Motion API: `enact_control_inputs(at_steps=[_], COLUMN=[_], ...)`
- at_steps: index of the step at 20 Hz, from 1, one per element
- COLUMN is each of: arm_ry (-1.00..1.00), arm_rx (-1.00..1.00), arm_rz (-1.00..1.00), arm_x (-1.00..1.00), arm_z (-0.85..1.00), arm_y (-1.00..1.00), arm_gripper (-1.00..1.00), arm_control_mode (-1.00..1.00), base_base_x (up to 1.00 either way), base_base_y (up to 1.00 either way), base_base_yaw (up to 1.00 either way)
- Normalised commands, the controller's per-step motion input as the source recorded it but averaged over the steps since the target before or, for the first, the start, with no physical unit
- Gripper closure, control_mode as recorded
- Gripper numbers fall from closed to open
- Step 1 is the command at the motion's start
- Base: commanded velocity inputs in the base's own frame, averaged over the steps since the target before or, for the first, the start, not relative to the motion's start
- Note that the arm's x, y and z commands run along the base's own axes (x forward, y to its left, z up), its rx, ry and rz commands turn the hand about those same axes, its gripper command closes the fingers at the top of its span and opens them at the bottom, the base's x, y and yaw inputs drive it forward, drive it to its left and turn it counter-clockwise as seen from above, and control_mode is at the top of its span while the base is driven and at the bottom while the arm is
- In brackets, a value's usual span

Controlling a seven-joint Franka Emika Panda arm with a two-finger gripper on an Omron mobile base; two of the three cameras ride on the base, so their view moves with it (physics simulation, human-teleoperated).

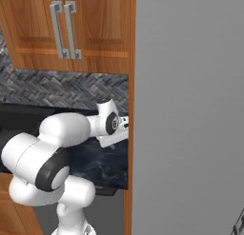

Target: Organize the utensils by type. Pick up the wooden spoons from the counter and place them in the open cabinet. Then pick up the metallic utensils from the counter and place them in the open drawer.

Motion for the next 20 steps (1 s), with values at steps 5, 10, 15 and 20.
enact_control_inputs(at_steps=[5, 10, 15, 20], arm_ry=[0.00, 0.00, 0.00, 0.02], arm_rx=[0.00, 0.00, 0.00, 0.00], arm_rz=[0.06, 0.04, 0.02, 0.02], arm_x=[0.19, 0.25, 0.22, 0.29], arm_z=[-0.27, -0.13, -0.17, -0.16], arm_y=[-0.07, -0.02, -0.07, -0.06], arm_gripper=[-1.00, -1.00, -1.00, -1.00], arm_control_mode=[-1.00, -1.00, -1.00, -1.00], base_base_x=[0.00, 0.00, 0.00, 0.00], base_base_y=[0.00, 0.00, 0.00, 0.00], base_base_yaw=[0.00, 0.00, 0.00, 0.00])
